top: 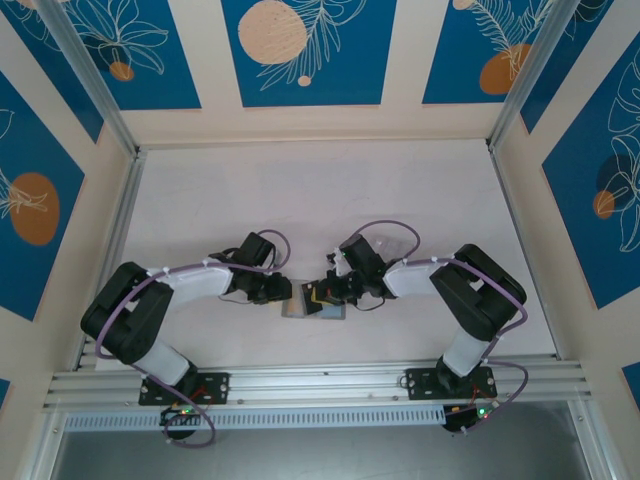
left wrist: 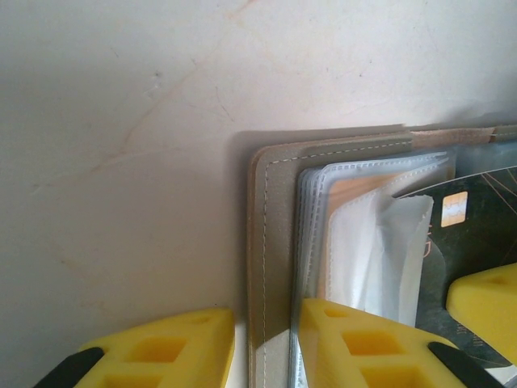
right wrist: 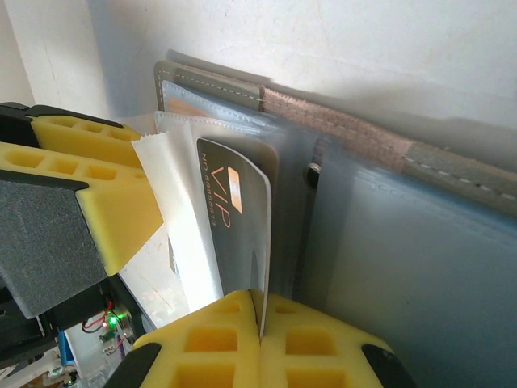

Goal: Put the credit cards into the card holder
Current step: Insert the credit card into the card slot.

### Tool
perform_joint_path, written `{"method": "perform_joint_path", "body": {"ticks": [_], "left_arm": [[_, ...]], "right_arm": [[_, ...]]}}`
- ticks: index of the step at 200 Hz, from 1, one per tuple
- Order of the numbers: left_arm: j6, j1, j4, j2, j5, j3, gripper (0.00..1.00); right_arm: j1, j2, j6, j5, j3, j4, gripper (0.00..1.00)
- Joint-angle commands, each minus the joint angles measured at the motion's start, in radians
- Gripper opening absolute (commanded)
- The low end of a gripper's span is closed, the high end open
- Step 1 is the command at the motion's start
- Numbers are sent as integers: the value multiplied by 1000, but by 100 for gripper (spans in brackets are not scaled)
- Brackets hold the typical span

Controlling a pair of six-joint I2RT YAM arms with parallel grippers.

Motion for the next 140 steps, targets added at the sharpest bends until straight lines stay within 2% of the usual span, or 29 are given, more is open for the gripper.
{"method": "perform_joint_path", "body": {"ticks": [1,82,140], "left_arm": [[1,-53,96,140,-82,-45,29],[-4,-77,104,158,-87,-38,29],[-10,-91,105,162,-88,-32,29]], "right_arm": [[0,62,1,90,-6,-197,0],[10,132,-61,83,104,-315,0],[79,120,34,101,21,-129,0]]}}
